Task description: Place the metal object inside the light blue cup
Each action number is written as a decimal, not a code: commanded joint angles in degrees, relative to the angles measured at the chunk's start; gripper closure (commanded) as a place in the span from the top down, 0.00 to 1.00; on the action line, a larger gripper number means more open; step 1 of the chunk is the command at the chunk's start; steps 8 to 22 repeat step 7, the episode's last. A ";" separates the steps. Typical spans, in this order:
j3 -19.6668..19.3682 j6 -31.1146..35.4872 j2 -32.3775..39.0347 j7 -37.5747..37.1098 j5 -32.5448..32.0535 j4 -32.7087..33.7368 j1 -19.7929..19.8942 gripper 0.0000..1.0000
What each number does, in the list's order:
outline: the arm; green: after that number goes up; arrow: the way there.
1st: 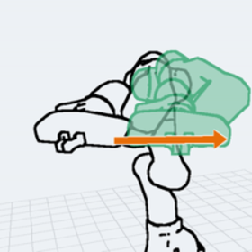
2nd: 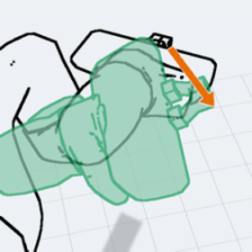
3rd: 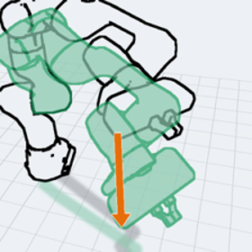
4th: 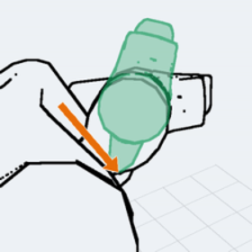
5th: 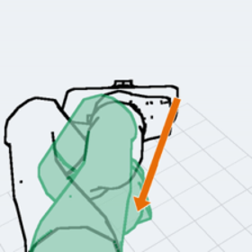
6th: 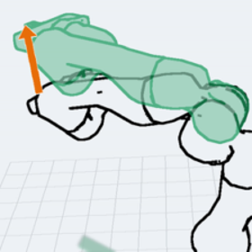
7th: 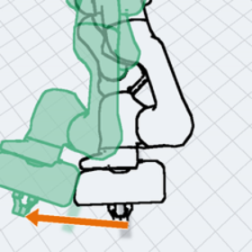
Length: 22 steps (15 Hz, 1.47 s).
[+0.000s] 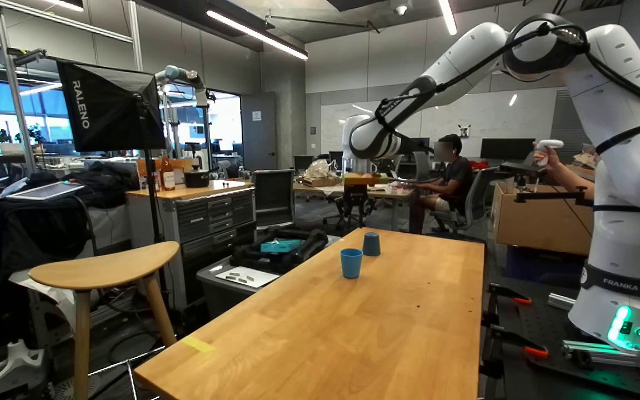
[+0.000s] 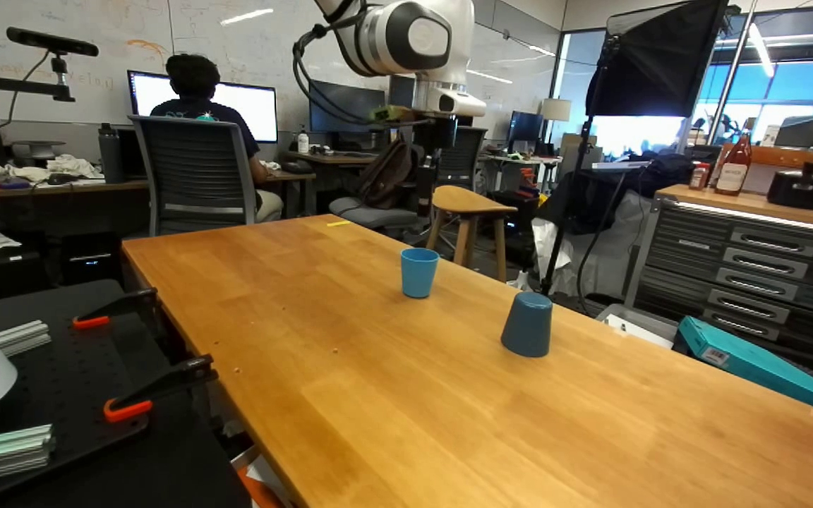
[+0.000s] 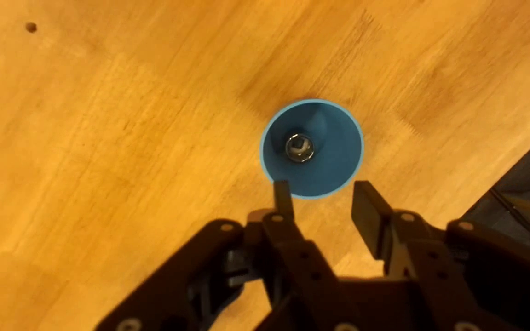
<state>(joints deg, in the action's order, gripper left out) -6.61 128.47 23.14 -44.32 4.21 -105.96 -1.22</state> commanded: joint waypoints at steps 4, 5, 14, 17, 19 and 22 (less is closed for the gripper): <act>-0.67 -6.77 -2.69 2.11 -2.08 3.10 0.98 0.70; -0.72 -7.00 -2.77 2.31 -2.16 3.25 1.00 0.74; -0.73 -7.06 -2.66 2.38 -2.37 3.25 0.98 0.73; -0.73 -7.06 -2.66 2.38 -2.37 3.25 0.98 0.73; -0.73 -7.06 -2.66 2.38 -2.37 3.25 0.98 0.73; -0.73 -7.06 -2.66 2.38 -2.37 3.25 0.98 0.73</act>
